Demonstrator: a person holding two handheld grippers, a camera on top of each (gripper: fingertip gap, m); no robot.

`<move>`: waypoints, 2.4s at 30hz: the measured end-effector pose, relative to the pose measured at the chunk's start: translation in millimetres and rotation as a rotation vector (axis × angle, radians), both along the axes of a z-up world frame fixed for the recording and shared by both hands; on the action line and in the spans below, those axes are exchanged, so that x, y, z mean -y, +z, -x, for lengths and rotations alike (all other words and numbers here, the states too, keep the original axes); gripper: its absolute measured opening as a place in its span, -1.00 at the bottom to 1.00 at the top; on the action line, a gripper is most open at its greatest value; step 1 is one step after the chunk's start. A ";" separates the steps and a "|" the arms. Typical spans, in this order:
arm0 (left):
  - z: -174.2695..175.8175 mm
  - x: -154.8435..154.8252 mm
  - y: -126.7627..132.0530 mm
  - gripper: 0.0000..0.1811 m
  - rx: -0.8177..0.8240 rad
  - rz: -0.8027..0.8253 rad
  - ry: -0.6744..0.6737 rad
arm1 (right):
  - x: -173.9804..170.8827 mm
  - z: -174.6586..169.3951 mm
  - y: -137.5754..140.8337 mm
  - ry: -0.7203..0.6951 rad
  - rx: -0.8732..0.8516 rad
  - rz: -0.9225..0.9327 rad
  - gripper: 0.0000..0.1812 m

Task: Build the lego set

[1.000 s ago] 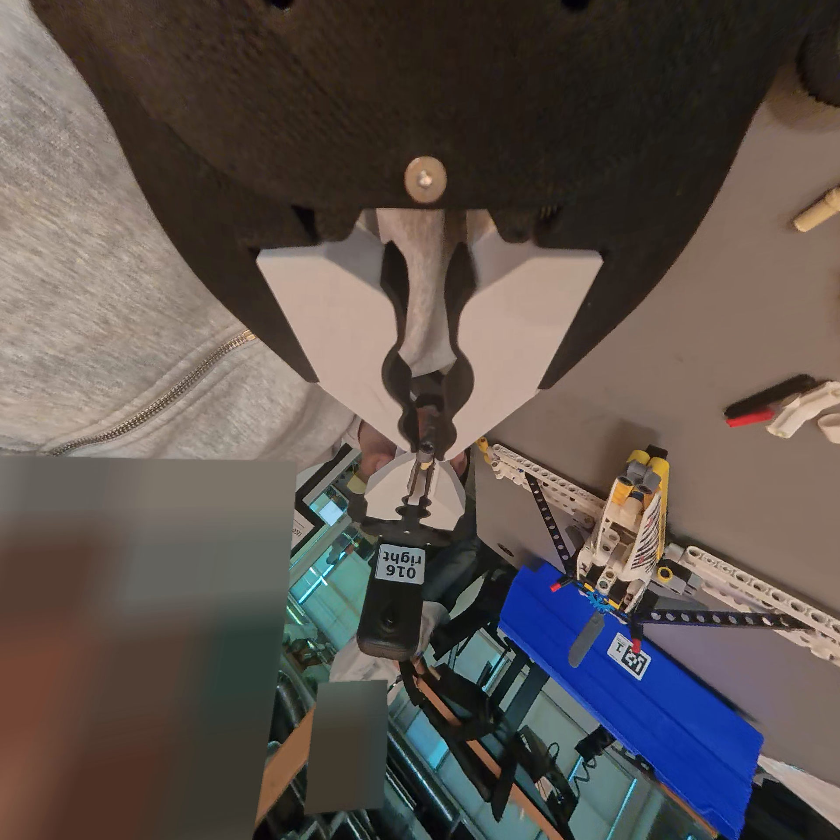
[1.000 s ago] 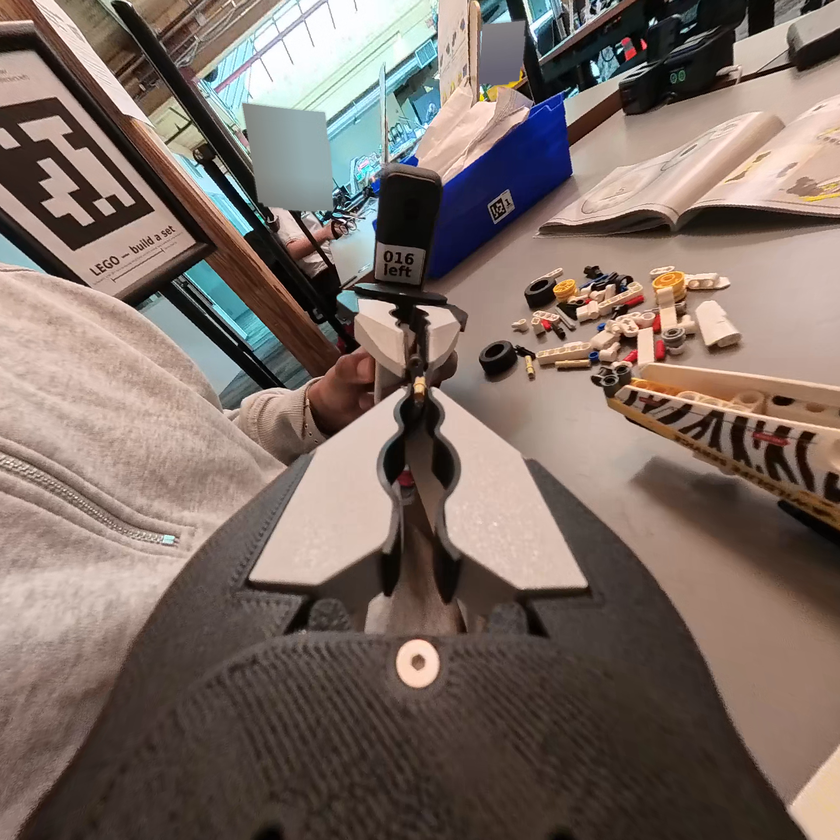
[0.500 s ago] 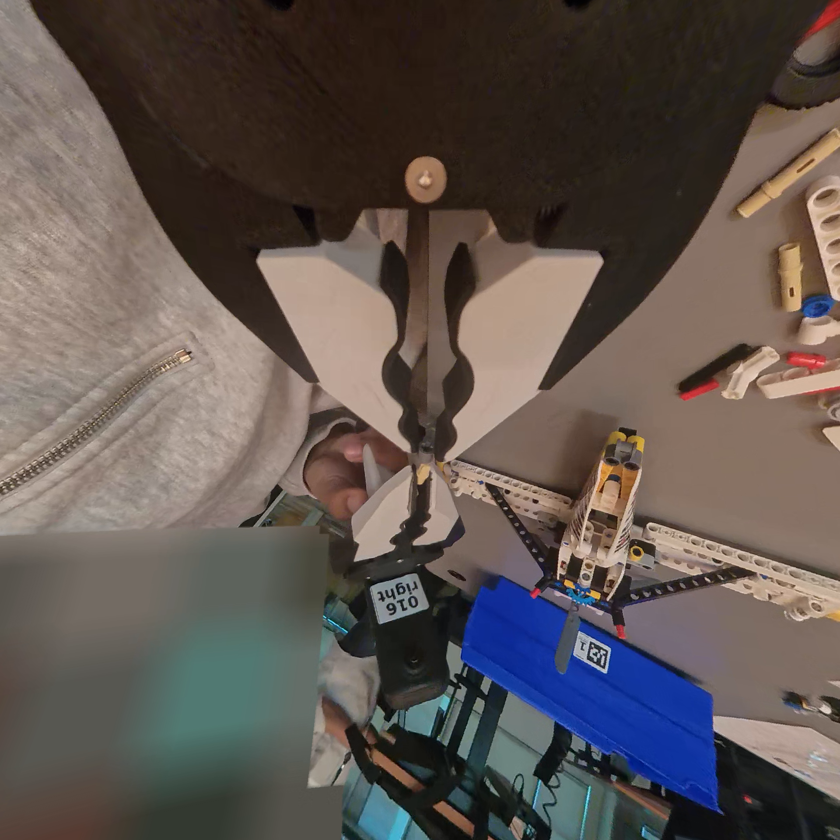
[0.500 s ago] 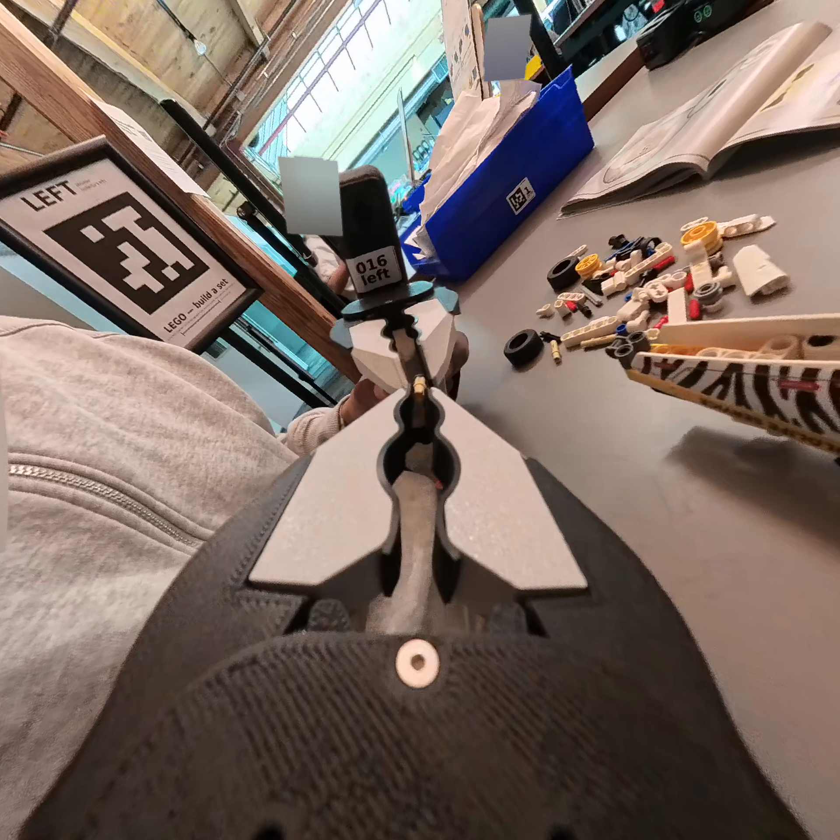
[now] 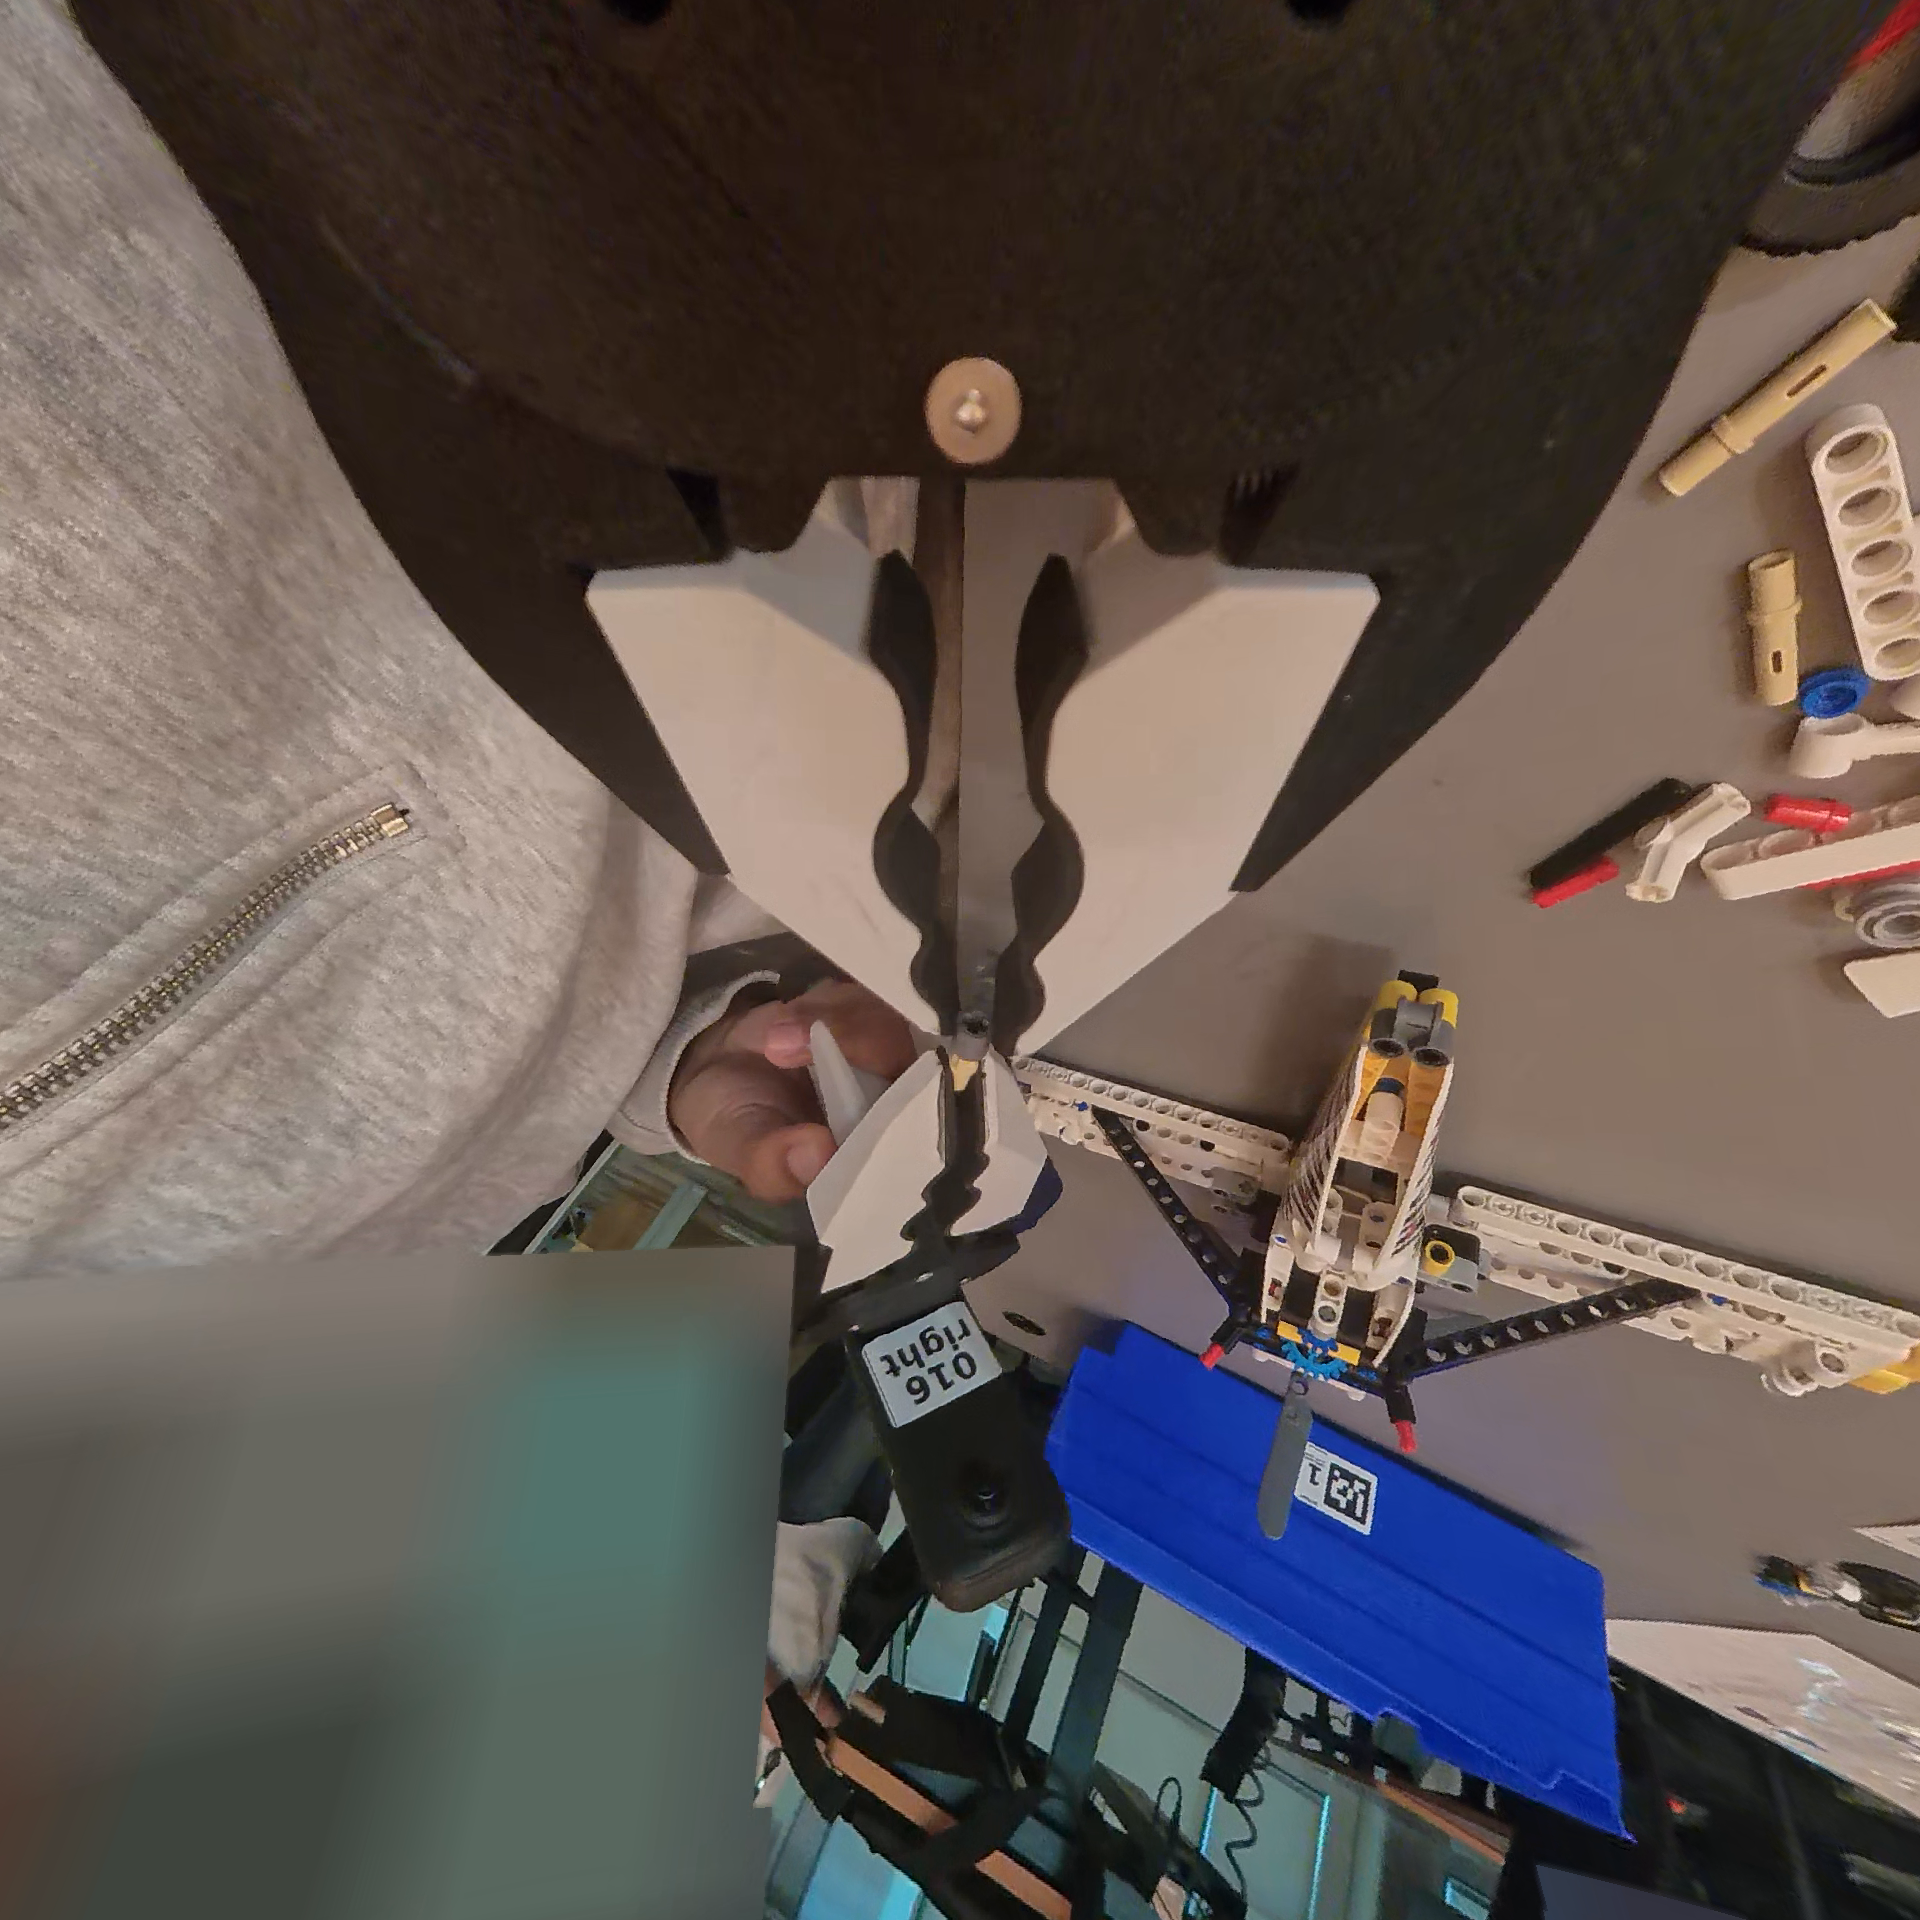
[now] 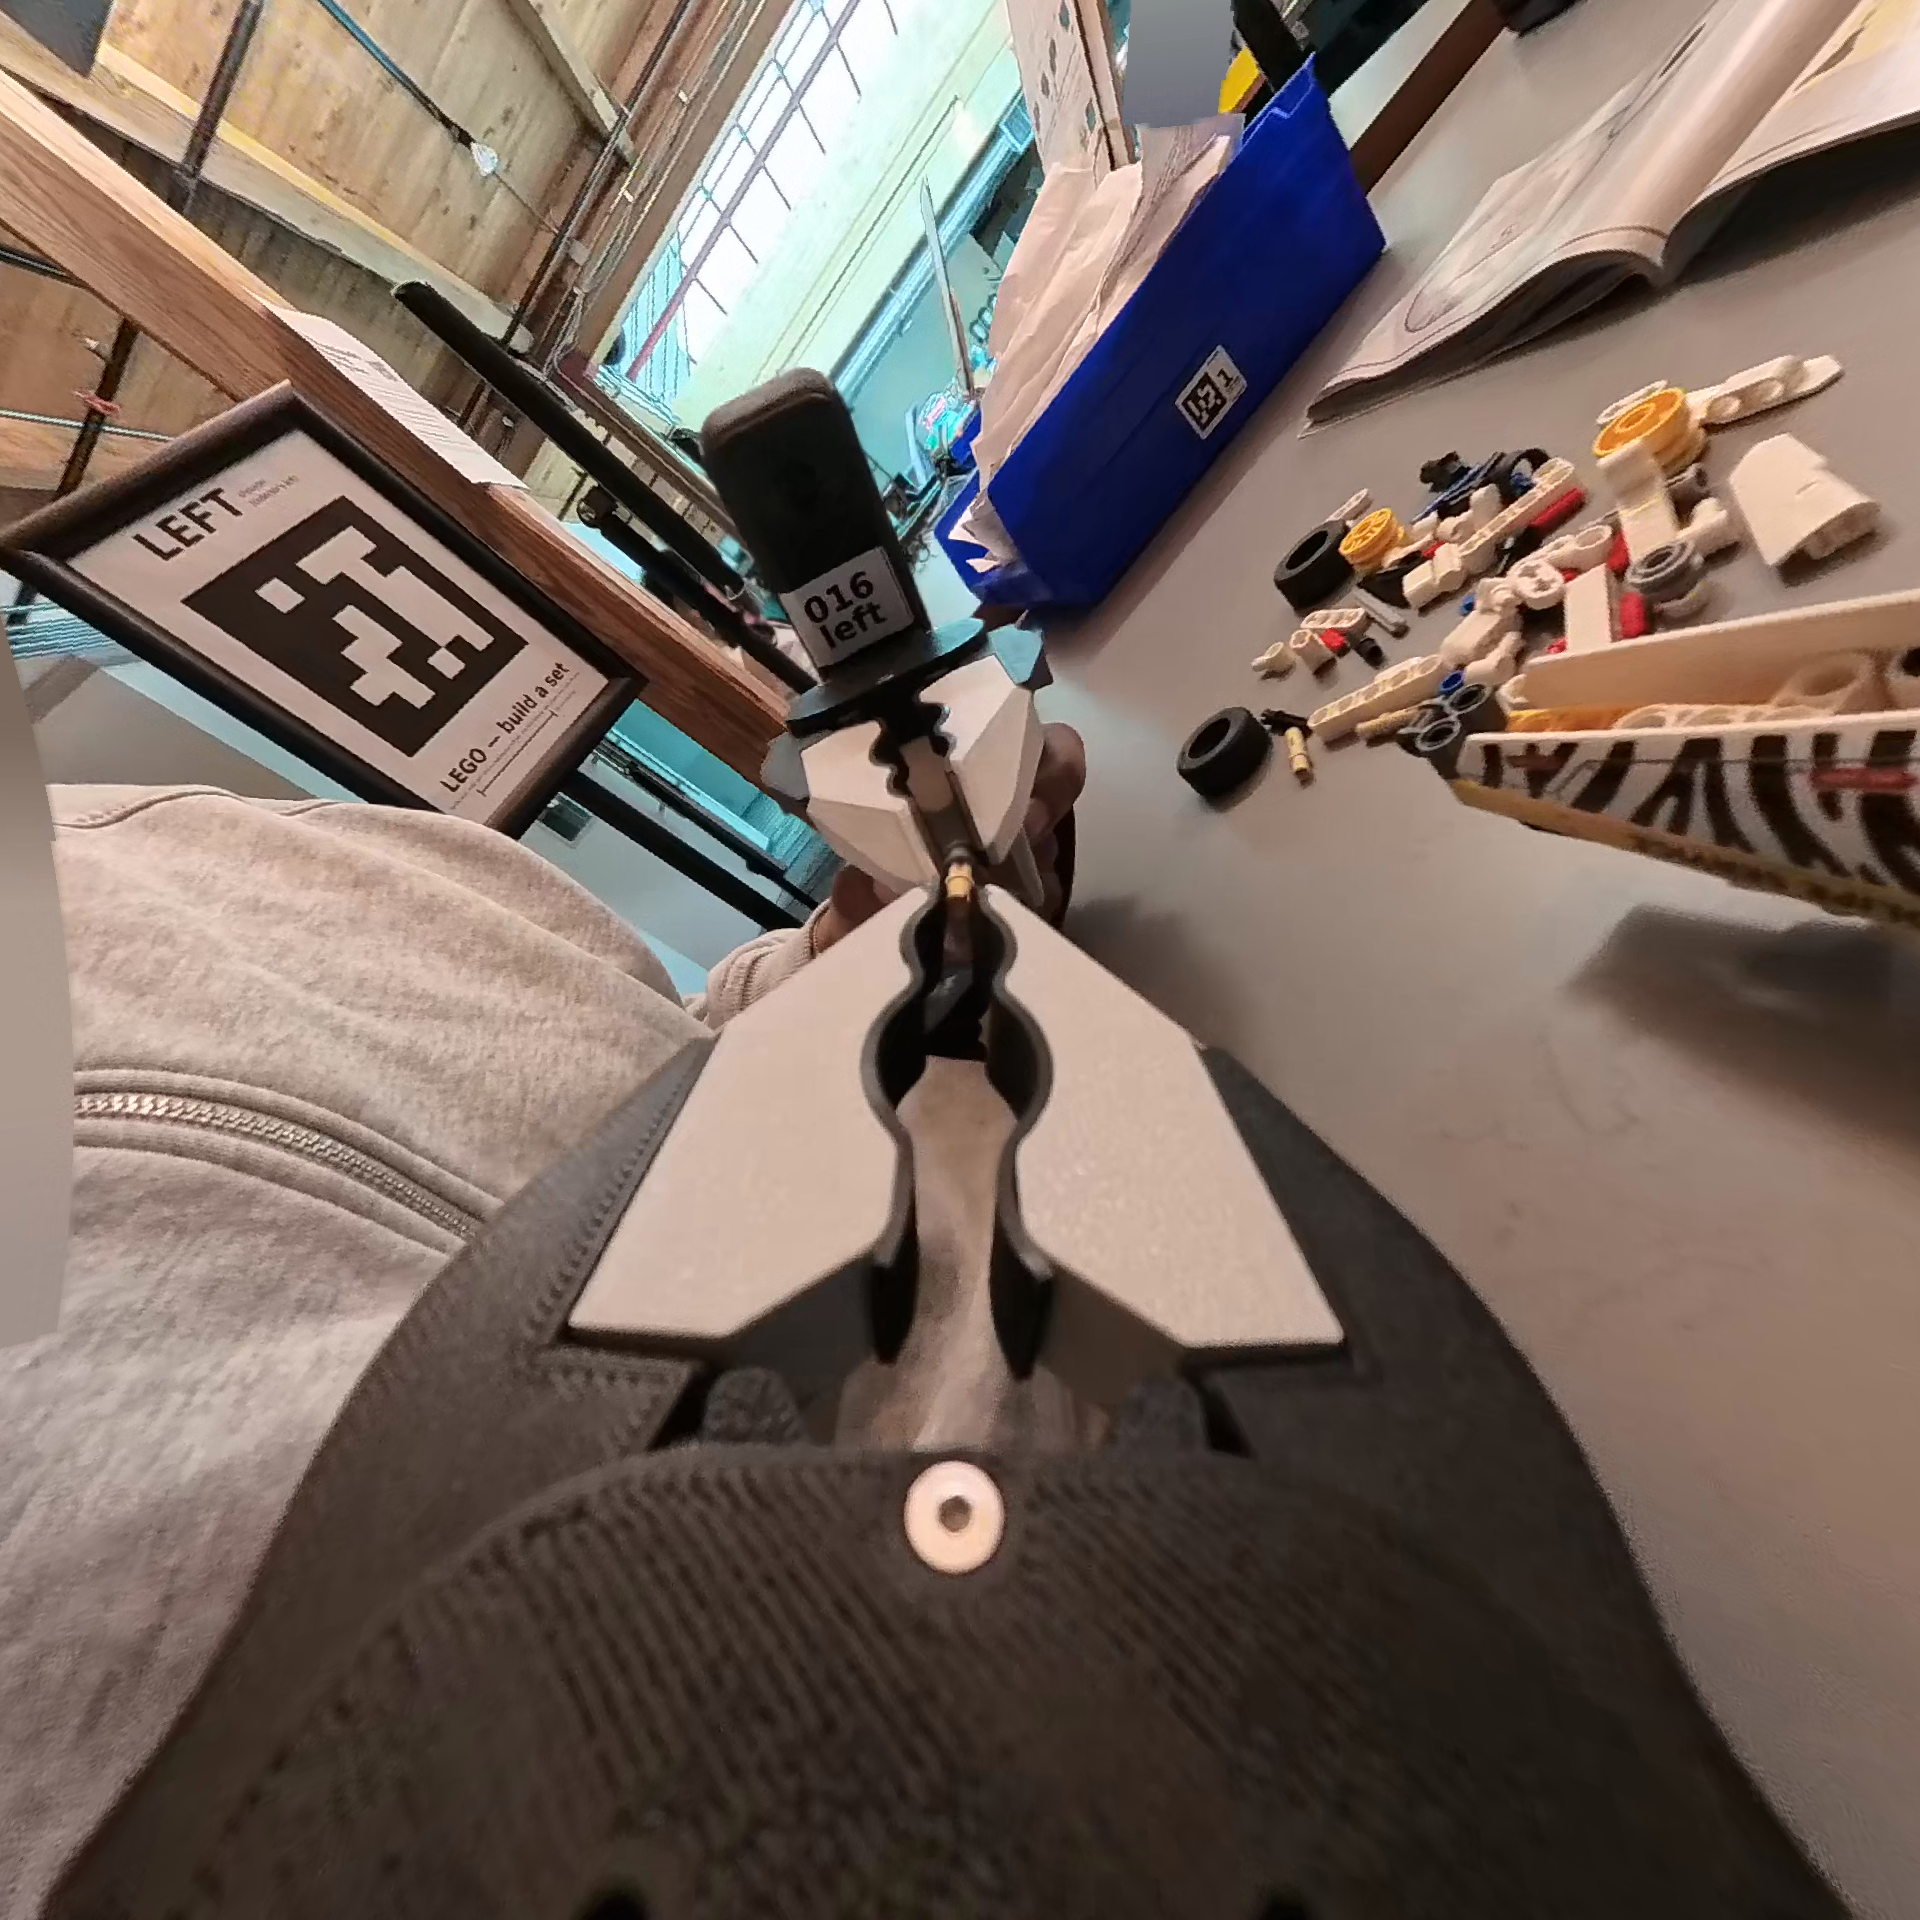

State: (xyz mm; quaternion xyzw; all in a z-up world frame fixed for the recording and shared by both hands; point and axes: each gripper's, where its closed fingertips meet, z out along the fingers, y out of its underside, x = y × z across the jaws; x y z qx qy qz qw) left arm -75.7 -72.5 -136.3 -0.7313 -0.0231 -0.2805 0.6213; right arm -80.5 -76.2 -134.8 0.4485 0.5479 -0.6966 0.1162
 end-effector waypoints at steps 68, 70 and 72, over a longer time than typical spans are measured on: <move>16.0 -5.2 -0.3 -0.96 0.120 0.007 0.063 | -17.8 15.1 4.1 -0.092 -0.053 -0.089 -0.81; 24.5 -3.8 -1.6 -0.96 0.164 0.013 0.092 | -34.8 19.8 9.1 -0.169 -0.113 -0.158 -0.81; 30.8 -2.7 -4.3 -0.96 0.183 0.029 0.123 | -45.9 21.7 14.1 -0.225 -0.152 -0.194 -0.80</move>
